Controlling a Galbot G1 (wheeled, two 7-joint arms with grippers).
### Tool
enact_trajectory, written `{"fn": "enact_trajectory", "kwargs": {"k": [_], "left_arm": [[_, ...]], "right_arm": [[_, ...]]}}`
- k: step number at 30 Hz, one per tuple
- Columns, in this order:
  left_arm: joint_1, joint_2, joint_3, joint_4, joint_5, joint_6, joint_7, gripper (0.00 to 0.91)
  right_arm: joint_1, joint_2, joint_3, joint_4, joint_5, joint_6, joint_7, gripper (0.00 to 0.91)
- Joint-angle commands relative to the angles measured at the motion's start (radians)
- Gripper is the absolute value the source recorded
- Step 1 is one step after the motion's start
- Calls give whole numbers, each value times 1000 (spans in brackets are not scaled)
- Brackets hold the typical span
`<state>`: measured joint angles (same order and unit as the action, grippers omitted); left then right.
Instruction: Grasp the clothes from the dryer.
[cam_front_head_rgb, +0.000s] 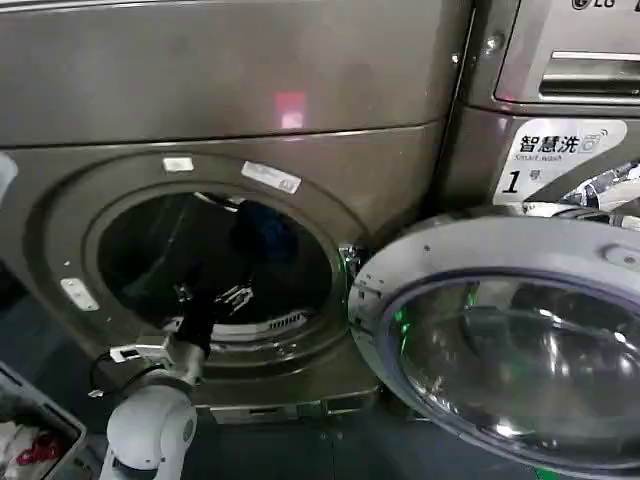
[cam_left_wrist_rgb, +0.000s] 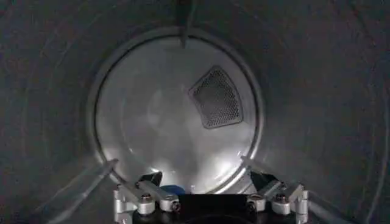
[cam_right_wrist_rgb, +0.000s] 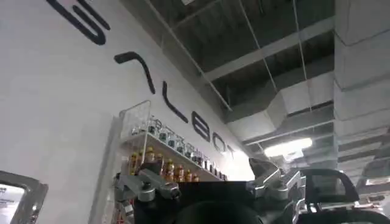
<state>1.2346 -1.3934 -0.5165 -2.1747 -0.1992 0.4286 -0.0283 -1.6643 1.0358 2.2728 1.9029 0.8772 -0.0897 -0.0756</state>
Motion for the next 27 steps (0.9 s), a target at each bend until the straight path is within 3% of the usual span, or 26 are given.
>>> {"fn": "enact_trajectory", "kwargs": {"k": [1, 27], "left_arm": [[1, 3, -11, 0, 0, 1, 1, 907], [0, 6, -17, -7, -11, 4, 2, 907]], "right_arm": [[1, -2, 0, -1, 0, 0, 0, 907], [-13, -4, 5, 8, -3, 8, 10, 907]]}}
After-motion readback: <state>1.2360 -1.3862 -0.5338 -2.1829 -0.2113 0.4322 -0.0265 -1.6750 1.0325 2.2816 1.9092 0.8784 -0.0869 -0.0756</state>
